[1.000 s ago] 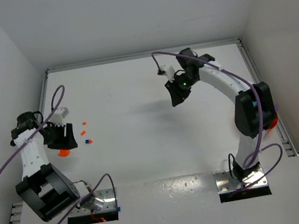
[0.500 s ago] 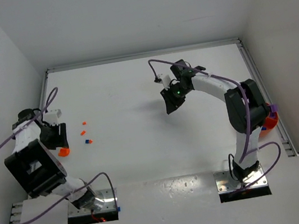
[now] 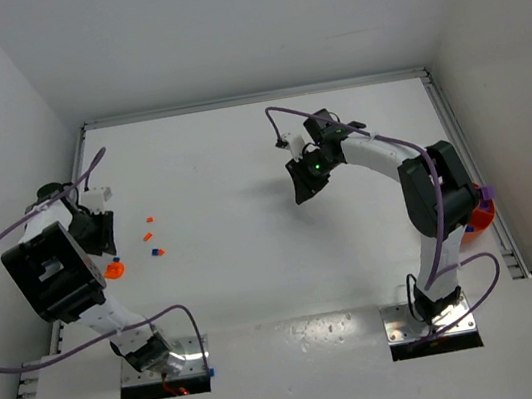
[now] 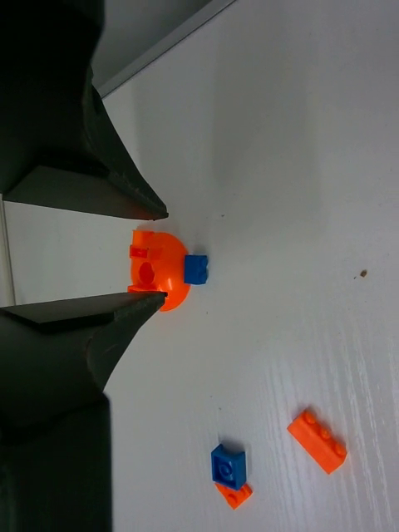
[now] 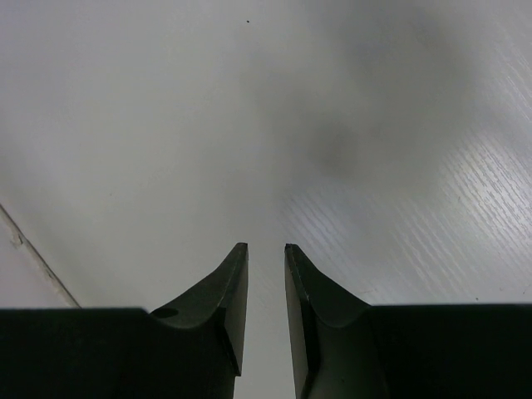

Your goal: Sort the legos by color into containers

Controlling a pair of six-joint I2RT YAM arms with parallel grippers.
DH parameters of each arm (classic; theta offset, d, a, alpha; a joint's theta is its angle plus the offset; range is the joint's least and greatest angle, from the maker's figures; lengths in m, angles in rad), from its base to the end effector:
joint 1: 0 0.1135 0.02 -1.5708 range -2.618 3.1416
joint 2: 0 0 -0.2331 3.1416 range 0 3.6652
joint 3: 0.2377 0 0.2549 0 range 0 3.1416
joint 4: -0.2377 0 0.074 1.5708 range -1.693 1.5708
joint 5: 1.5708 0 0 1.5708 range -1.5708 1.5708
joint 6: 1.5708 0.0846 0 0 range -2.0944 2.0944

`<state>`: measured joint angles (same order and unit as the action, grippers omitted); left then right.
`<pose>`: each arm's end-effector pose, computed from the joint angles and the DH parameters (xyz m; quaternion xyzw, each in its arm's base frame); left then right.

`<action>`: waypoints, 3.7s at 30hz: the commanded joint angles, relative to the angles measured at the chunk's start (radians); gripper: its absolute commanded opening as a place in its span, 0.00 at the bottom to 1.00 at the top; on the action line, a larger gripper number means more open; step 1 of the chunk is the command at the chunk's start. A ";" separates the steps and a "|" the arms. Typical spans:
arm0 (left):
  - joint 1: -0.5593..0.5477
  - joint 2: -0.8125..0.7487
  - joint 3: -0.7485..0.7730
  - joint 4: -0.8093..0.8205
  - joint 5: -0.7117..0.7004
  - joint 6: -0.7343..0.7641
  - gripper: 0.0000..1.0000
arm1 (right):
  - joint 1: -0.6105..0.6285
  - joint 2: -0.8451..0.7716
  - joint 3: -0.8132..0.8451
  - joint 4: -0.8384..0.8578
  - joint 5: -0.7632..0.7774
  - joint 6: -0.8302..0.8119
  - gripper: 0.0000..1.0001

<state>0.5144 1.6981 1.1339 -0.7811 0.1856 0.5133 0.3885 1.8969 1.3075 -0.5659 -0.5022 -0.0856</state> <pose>0.2916 0.1469 0.1098 0.0099 0.9894 -0.0251 0.1428 0.3490 0.1868 0.1110 -0.2724 0.9093 0.2705 0.1608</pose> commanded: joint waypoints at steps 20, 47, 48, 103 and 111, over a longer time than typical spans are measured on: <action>-0.062 0.077 -0.060 0.103 -0.067 0.011 0.51 | 0.003 0.022 0.032 0.006 -0.035 0.009 0.24; -0.062 0.123 -0.062 0.140 -0.048 0.024 0.32 | 0.003 0.041 0.041 0.006 -0.035 0.009 0.24; -0.062 0.123 -0.062 0.140 -0.038 0.024 0.32 | 0.003 0.041 0.041 0.006 -0.035 0.009 0.24; -0.435 -0.014 -0.002 -0.161 1.434 -0.519 0.06 | 0.345 -0.245 -0.192 0.888 -0.355 0.052 0.34; -0.453 -0.044 -0.033 -0.135 1.434 -0.547 0.06 | 0.363 -0.223 -0.174 0.888 -0.325 0.052 0.34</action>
<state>0.0784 1.7107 1.1130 -0.9424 1.4628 -0.0132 0.7441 1.7027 1.1107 0.2462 -0.8116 -0.0036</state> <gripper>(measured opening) 0.235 0.339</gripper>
